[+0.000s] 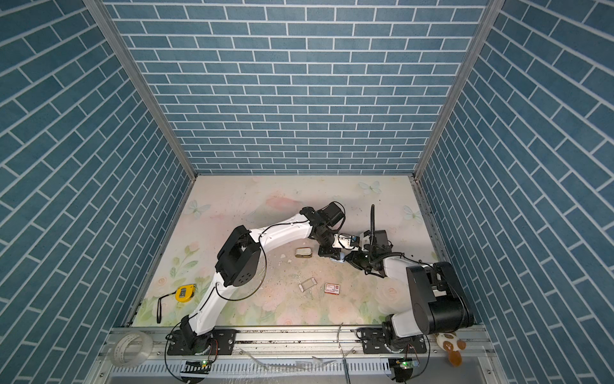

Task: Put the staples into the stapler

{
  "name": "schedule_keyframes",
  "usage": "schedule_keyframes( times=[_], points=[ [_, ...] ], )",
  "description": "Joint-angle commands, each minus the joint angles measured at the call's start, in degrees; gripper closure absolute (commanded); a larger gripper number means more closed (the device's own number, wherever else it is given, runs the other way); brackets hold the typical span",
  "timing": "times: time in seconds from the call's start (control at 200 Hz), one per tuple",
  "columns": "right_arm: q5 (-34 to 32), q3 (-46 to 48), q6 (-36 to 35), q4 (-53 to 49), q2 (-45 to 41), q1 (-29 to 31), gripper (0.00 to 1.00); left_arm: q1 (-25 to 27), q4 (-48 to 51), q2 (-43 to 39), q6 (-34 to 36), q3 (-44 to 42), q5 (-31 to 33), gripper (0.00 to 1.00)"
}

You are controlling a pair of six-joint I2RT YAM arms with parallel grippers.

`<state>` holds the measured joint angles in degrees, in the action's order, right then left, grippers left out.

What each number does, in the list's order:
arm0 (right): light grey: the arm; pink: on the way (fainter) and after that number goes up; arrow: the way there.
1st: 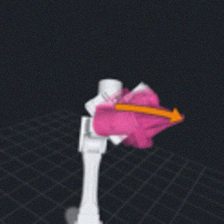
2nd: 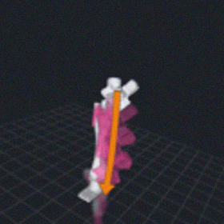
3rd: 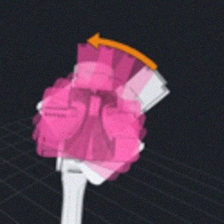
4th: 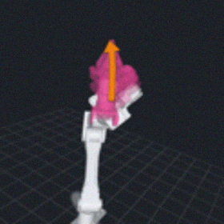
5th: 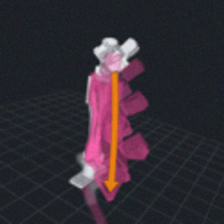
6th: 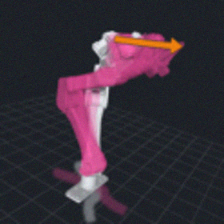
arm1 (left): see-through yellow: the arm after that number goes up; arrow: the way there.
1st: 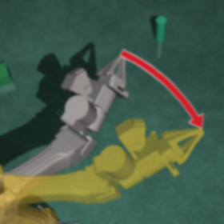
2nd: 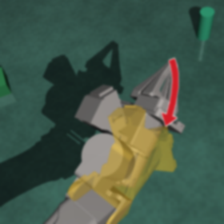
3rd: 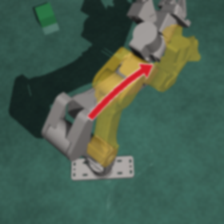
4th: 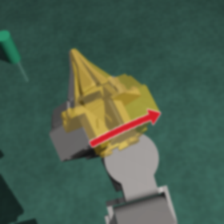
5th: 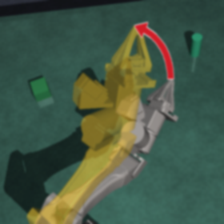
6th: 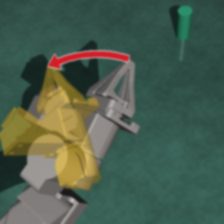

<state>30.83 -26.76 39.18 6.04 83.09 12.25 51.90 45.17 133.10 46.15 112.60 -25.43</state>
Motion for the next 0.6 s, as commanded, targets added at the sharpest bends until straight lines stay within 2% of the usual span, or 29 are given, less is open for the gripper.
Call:
schedule_keyframes(
  times=[0.0,0.595],
  points=[
    [0.67,1.23,0.28,0.26,0.04,-0.46,0.88,0.7,1.24,1.34,1.06,1.43,0.37,0.68],
    [1.39,2.46,2.0,2.5,-1.52,-1.31,0.88,1.34,2.97,3.31,1.92,2.69,2.68,0.76]
  ],
)
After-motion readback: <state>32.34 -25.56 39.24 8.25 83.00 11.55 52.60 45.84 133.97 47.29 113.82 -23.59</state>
